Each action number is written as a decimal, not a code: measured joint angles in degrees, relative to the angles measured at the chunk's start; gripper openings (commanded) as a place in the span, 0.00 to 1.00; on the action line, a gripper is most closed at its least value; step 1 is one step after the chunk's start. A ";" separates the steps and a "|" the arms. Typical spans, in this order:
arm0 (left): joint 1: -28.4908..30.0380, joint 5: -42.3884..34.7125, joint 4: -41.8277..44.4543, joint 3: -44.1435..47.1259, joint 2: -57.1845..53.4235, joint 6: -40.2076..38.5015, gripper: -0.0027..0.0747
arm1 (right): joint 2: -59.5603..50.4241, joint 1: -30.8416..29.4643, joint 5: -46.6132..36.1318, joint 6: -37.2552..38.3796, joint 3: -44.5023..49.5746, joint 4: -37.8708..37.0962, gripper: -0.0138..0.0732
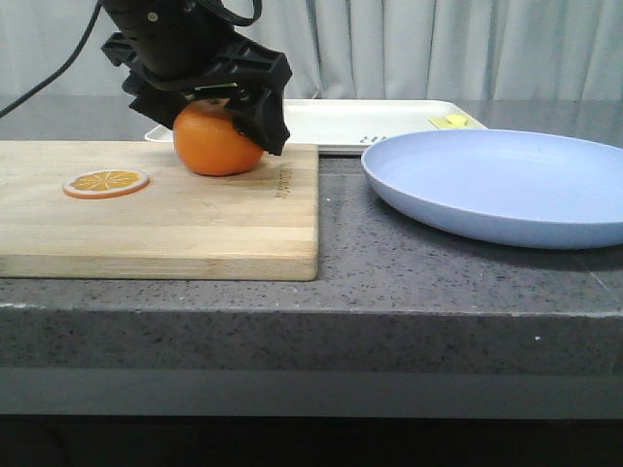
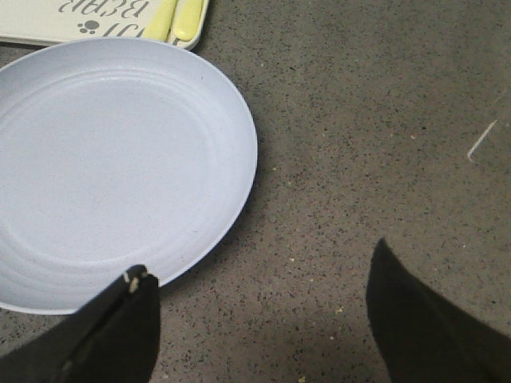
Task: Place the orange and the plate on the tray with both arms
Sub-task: 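Lower the left gripper over the orange on the cutting board, then close the left gripper around the orange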
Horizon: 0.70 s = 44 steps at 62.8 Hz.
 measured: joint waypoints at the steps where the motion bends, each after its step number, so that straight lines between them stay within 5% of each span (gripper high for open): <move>1: 0.00 0.21 0.00 0.00 0.00 0.00 0.82 | 0.00 0.00 0.03 0.00 0.00 0.00 0.79; 12: 0.00 1.69 0.00 0.00 0.00 0.00 0.79 | 0.00 0.00 0.03 0.00 0.00 0.00 0.79; 28: 0.00 1.78 -0.36 0.00 0.00 0.00 0.55 | 0.00 0.00 0.03 0.00 0.00 0.00 0.79; 44: -2.22 5.67 -1.24 -3.50 0.29 0.00 0.54 | 0.00 0.00 0.12 0.00 0.00 0.00 0.79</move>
